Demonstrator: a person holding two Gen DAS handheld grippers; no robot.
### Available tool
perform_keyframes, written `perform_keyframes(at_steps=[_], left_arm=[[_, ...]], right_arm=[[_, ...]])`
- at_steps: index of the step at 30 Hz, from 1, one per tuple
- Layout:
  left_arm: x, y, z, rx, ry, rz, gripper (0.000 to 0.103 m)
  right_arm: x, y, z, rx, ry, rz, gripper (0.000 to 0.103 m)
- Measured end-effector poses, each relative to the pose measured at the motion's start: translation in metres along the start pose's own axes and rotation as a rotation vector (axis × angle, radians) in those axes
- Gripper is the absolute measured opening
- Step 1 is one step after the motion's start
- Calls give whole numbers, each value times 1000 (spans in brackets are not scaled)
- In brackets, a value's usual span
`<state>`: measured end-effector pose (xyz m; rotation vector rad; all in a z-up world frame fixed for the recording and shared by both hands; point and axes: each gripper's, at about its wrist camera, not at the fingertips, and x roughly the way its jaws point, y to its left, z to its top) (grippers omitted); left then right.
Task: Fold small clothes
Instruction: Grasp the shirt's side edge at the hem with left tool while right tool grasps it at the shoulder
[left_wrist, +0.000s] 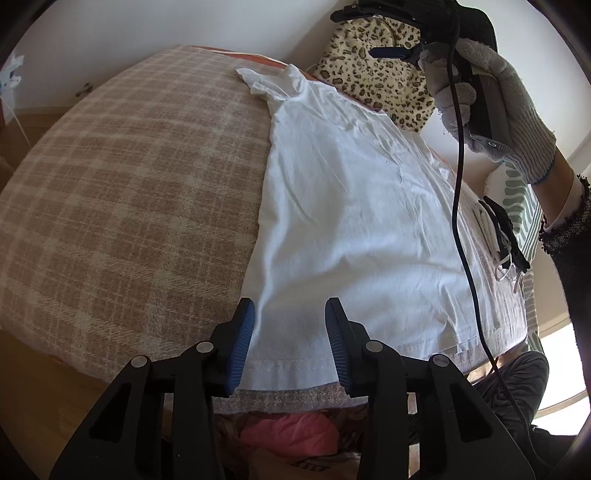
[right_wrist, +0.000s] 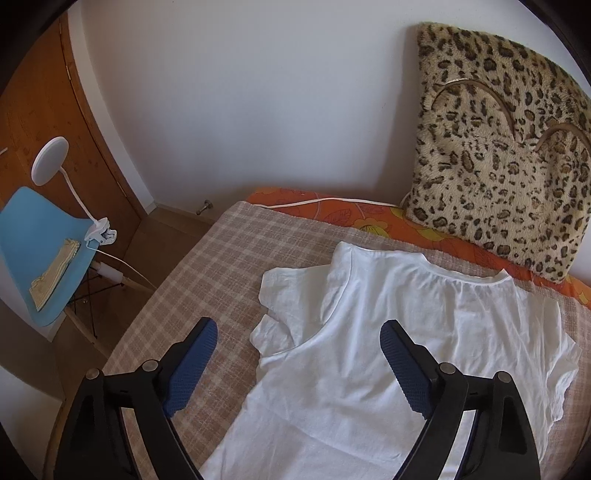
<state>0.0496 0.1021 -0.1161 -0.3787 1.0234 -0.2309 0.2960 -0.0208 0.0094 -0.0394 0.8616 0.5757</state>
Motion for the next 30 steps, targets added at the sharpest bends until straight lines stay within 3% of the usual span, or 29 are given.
perform_keyframes(at_steps=[4, 12, 16, 23, 26, 28, 30], left_arm=[[0, 0, 2, -10, 5, -33, 37], [1, 9, 5, -62, 12, -38, 37], [4, 5, 3, -41, 13, -16, 37], [-1, 10, 2, -45, -12, 55, 37], [-2, 19, 3, -66, -10, 40, 37], [-2, 16, 2, -36, -8, 58, 37], [-1, 10, 1, 1, -6, 73, 37]], right_arm=[[46, 15, 13, -32, 71, 10, 70], [130, 33, 29, -43, 171, 0, 70], [161, 43, 35, -56, 203, -5, 69], [198, 54, 41, -140, 240, -112, 68], [206, 50, 41, -138, 259, -126, 62], [212, 47, 41, -140, 277, -147, 51], [214, 44, 42, -134, 280, -160, 47]])
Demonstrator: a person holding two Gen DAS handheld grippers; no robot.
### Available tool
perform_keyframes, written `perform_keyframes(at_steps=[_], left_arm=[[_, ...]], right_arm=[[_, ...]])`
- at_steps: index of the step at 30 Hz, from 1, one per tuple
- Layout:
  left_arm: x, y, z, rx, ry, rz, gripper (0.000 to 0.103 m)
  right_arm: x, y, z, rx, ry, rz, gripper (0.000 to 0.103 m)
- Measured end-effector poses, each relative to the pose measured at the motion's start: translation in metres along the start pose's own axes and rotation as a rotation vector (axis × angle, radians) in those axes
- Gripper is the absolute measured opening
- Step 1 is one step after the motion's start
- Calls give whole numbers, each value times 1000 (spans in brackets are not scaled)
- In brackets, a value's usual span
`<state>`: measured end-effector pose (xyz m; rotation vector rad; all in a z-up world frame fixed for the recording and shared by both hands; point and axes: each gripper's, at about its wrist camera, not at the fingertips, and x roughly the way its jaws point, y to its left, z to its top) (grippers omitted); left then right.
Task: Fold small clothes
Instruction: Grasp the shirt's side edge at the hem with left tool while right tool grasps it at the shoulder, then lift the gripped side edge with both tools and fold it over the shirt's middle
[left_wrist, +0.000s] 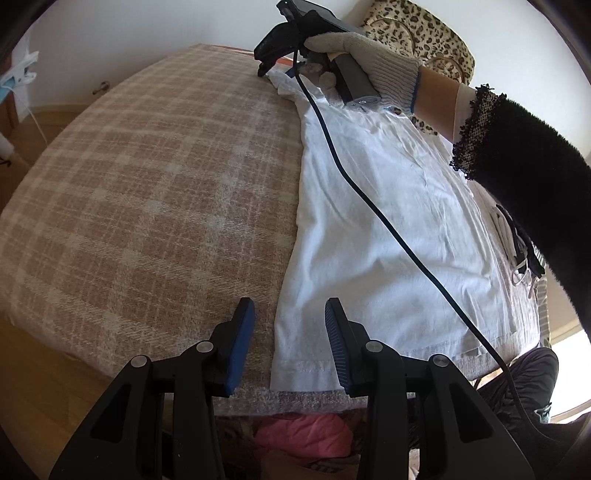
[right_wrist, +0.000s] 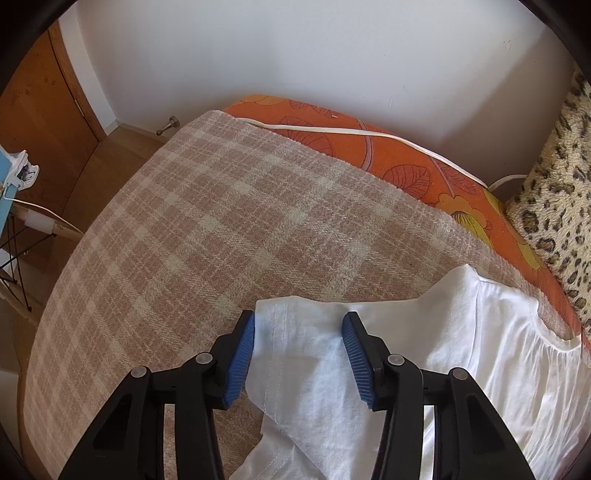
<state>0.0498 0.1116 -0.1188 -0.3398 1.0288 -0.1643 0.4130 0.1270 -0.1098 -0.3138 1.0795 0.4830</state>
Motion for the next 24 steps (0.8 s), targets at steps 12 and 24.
perform_keyframes(at_steps=[12, 24], left_arm=[[6, 17, 0, -114, 13, -147, 4], [-6, -21, 3, -20, -55, -203, 1]], right_arm=[[-24, -28, 3, 71, -55, -18, 6], [-81, -62, -5, 114, -154, -18, 2]])
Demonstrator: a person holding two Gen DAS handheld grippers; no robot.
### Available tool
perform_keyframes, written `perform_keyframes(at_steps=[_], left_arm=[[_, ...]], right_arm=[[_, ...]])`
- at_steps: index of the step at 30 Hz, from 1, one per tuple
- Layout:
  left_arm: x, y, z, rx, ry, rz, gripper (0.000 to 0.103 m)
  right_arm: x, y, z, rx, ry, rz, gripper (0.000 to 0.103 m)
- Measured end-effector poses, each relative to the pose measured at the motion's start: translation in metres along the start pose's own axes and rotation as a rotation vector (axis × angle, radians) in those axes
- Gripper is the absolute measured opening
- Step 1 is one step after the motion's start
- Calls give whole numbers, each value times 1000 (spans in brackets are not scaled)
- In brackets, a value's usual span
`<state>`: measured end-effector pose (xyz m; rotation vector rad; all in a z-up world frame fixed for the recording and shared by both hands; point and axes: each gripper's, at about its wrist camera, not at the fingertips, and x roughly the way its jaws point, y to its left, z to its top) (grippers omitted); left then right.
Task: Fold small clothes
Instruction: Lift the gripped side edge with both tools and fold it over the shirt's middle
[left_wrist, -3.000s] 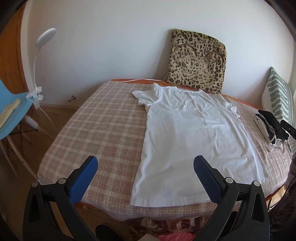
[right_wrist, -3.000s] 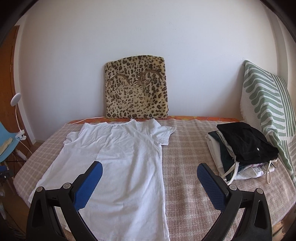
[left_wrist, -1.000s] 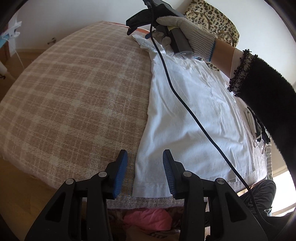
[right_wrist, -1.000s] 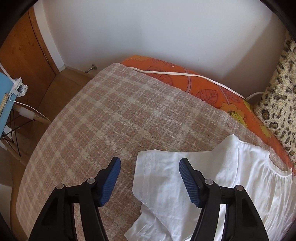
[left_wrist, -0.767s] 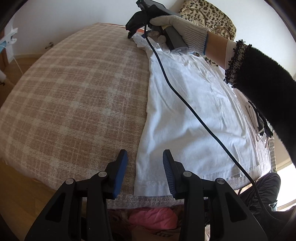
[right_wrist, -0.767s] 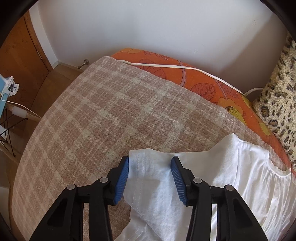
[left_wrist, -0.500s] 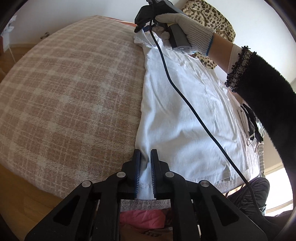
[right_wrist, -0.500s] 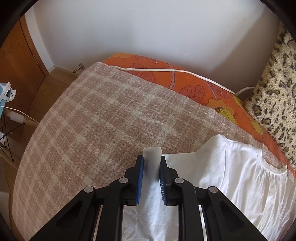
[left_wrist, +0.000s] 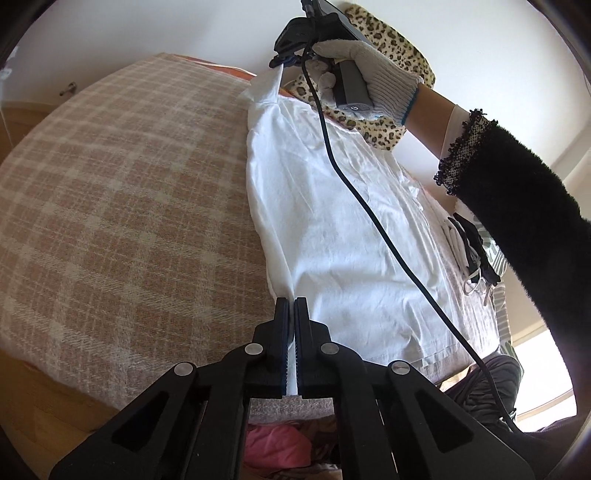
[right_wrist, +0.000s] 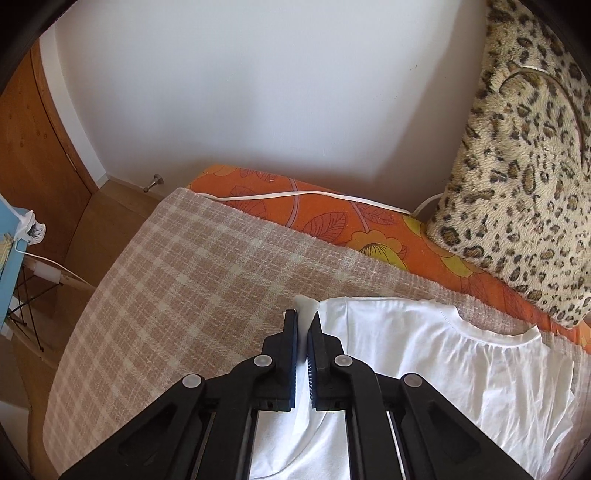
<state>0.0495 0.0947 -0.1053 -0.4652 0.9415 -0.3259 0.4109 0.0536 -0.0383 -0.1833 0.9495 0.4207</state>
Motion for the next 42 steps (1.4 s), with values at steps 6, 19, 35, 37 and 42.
perform_keyframes(at_steps=[6, 19, 35, 37, 42], left_arm=[[0, -17, 5, 32, -2, -48, 1], [31, -79, 3, 194, 62, -141, 1], [65, -129, -19, 337, 218, -191, 20], [54, -122, -14, 330, 184, -189, 20], [31, -104, 3, 271, 98, -135, 20]], right_arm=[[-20, -17, 5, 18, -35, 21, 2], [-57, -113, -28, 136, -83, -22, 2], [-33, -210, -93, 231, -7, -92, 43], [-42, -215, -99, 248, -12, -64, 43], [-74, -212, -122, 246, -67, 10, 43]])
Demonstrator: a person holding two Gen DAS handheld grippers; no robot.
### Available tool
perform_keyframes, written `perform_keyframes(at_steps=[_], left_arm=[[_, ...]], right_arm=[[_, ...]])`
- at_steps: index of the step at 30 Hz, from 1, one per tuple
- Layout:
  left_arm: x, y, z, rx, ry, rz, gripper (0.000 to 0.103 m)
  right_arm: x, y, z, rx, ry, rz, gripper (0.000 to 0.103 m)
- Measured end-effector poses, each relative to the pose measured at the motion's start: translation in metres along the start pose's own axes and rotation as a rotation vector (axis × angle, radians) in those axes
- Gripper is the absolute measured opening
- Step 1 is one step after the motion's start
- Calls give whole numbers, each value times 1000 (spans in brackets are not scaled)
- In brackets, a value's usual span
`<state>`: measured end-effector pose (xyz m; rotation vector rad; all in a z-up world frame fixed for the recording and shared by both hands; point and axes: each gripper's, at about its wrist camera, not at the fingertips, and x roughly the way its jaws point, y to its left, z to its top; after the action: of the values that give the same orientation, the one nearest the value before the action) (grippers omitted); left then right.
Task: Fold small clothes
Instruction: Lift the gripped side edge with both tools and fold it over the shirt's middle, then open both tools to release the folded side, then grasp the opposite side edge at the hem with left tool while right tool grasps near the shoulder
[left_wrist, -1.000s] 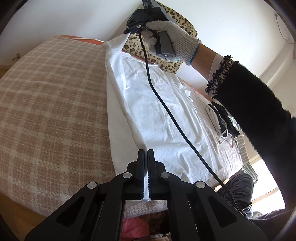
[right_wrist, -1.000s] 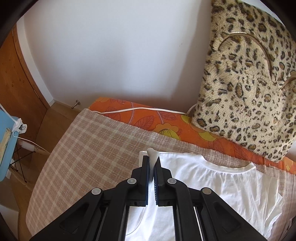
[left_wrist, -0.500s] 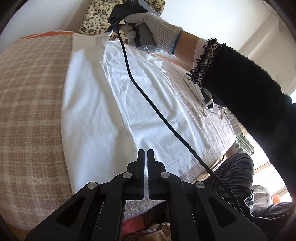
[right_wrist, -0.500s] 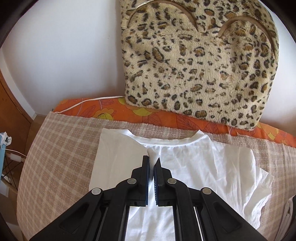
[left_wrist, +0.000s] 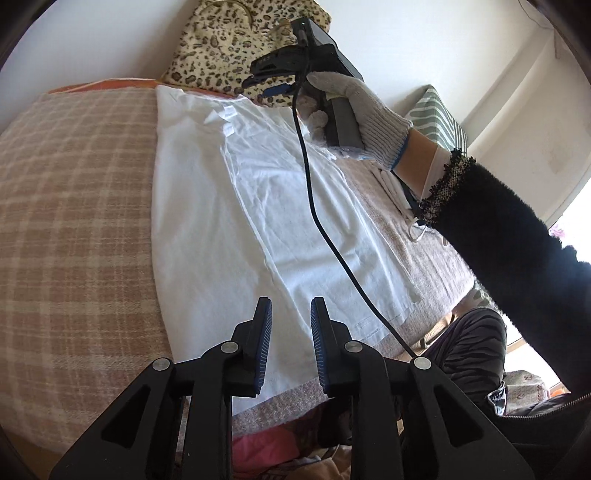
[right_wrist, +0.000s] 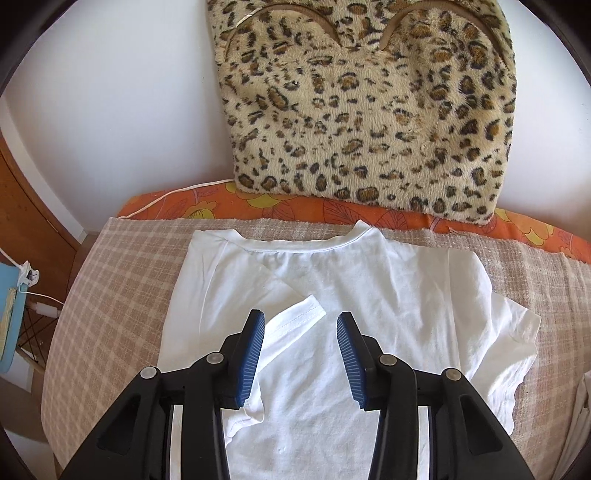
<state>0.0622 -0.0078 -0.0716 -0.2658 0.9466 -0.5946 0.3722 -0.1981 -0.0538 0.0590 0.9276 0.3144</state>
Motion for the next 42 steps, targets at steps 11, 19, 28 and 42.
perform_keyframes(at_steps=[11, 19, 28, 42], left_arm=[[-18, -6, 7, 78, -115, 109, 20], [15, -52, 9, 206, -67, 68, 20], [73, -122, 1, 346, 15, -32, 38], [152, -206, -31, 567, 156, -49, 54]], right_arm=[[-95, -32, -52, 21, -140, 68, 57], [-166, -84, -86, 54, -248, 35, 81], [-217, -138, -115, 81, -313, 8, 88], [-202, -227, -135, 193, -281, -2, 88]])
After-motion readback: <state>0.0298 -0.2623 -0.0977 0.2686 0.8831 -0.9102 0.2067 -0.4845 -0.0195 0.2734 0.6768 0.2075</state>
